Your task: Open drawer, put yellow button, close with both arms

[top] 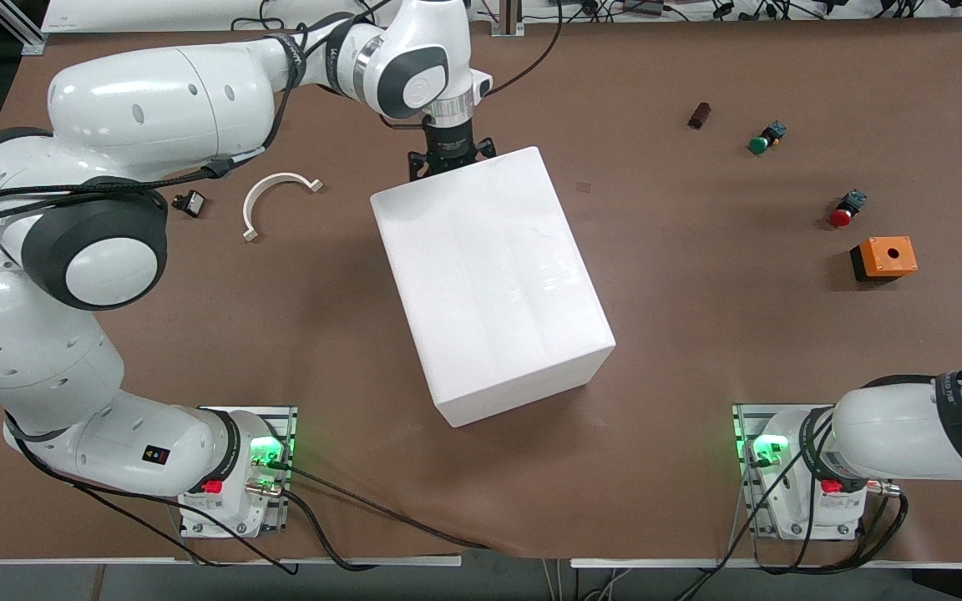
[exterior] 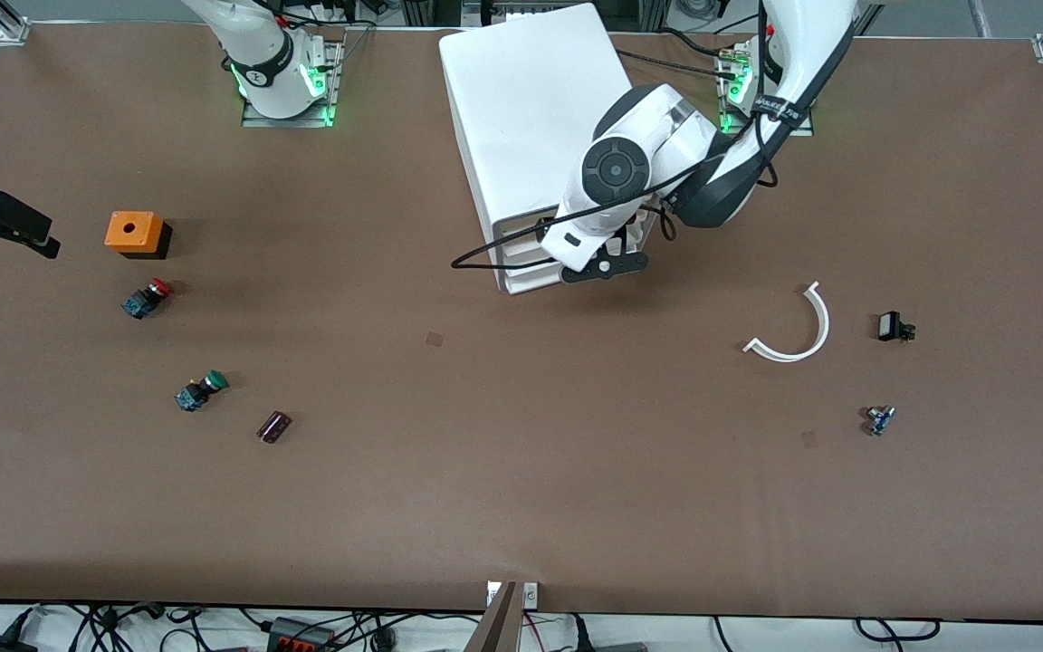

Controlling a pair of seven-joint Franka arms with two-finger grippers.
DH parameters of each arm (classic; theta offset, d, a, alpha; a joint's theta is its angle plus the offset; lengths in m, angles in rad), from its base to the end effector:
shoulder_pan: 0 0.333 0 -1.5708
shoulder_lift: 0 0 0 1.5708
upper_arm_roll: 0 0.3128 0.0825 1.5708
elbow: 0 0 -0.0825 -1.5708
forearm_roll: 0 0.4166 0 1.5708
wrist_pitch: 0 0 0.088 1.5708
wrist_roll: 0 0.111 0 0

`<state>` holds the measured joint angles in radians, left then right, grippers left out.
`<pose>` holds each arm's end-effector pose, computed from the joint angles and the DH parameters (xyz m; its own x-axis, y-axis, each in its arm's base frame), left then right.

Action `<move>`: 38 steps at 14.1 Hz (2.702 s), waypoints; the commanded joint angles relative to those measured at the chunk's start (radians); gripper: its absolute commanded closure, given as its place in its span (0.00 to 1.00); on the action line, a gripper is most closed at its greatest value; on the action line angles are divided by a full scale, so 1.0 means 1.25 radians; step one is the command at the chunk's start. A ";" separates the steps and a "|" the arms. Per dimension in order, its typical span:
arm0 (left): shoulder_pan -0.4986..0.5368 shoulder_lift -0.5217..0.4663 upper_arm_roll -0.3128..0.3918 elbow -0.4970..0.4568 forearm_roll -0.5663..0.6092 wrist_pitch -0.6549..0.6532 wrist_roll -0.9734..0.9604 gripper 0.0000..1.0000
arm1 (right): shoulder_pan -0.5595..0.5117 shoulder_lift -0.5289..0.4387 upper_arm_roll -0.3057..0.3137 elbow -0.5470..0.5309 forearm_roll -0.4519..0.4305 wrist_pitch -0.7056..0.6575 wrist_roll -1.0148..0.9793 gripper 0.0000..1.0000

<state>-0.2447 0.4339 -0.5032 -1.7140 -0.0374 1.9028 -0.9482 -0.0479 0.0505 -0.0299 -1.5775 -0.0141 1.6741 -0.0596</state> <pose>0.4988 -0.4323 0.3275 0.9257 0.2257 -0.3035 0.2303 -0.9729 -0.0211 0.6099 -0.0486 0.5930 0.9988 -0.0166 0.0451 -0.0174 -0.9997 0.0183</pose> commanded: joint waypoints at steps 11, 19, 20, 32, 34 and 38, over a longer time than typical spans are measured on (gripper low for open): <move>0.291 -0.053 -0.010 0.214 0.151 -0.193 0.511 0.00 | -0.006 -0.022 0.008 -0.036 -0.001 0.004 0.000 0.00; 0.232 -0.162 0.248 0.236 0.043 -0.286 0.750 0.00 | -0.006 -0.023 0.008 -0.036 -0.001 0.004 -0.001 0.00; 0.208 -0.182 0.289 0.211 0.022 -0.279 0.751 0.00 | -0.006 -0.023 0.008 -0.036 -0.001 0.004 -0.001 0.00; 0.183 -0.397 0.356 -0.061 0.016 -0.117 0.749 0.00 | -0.006 -0.022 0.008 -0.036 -0.001 0.000 -0.014 0.00; 0.187 -0.397 0.347 -0.057 0.016 -0.127 0.746 0.00 | -0.007 -0.023 0.008 -0.036 -0.001 -0.002 -0.014 0.00; 0.185 -0.390 0.346 -0.033 0.016 -0.148 0.745 0.00 | -0.006 -0.021 0.008 -0.036 -0.001 0.002 -0.014 0.00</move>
<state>-0.0310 -0.0412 -0.0559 -1.7651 -0.0056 1.7376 -0.0326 -0.0481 0.0479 -0.0290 -1.5965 -0.0140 1.6693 -0.0598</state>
